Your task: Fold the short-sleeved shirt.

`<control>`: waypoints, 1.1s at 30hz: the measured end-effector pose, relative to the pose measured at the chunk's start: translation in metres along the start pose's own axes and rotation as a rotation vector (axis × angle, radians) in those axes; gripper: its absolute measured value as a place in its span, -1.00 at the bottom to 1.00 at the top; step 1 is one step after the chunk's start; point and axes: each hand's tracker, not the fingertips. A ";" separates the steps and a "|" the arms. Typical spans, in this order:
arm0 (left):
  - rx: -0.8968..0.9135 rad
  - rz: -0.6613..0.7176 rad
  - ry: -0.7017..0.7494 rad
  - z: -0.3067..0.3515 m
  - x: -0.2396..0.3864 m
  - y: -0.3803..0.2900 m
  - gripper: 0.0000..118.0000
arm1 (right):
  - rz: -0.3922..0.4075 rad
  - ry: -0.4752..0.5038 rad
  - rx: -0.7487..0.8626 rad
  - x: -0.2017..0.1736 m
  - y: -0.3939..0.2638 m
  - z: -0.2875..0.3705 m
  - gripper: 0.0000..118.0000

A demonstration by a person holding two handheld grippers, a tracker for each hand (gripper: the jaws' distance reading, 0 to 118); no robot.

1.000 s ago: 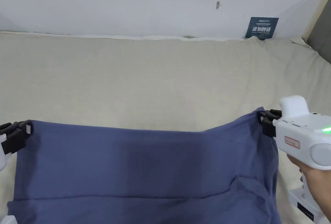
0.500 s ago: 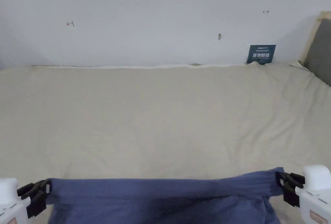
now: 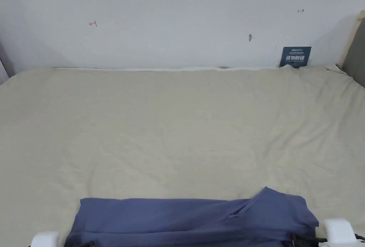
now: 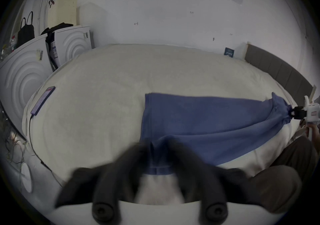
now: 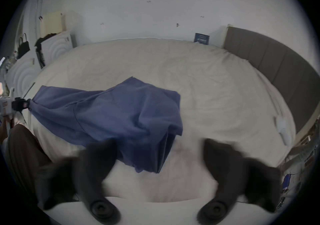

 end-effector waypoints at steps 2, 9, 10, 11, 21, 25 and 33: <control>0.077 0.008 0.012 0.036 0.003 0.004 0.99 | -0.008 -0.013 0.141 -0.011 0.017 0.038 0.96; 0.443 -0.060 0.034 0.164 0.071 0.085 1.00 | 0.031 -0.037 0.570 -0.067 0.102 0.171 0.96; 0.504 -0.069 0.036 0.181 0.081 0.095 1.00 | 0.019 -0.039 0.609 -0.076 0.111 0.185 0.96; 0.544 -0.072 0.044 0.192 0.090 0.102 1.00 | 0.013 -0.045 0.626 -0.086 0.118 0.196 0.96; 0.615 -0.074 -0.028 0.230 0.154 0.086 -0.88 | -0.056 0.022 0.636 -0.149 0.100 0.225 -0.02; 0.605 -0.159 -0.050 0.234 0.155 0.070 -0.88 | -0.066 -0.018 0.632 -0.153 0.091 0.222 -0.99; 0.443 0.106 -0.173 0.174 0.089 0.073 -0.89 | -0.070 0.039 0.596 -0.165 0.088 0.212 -0.99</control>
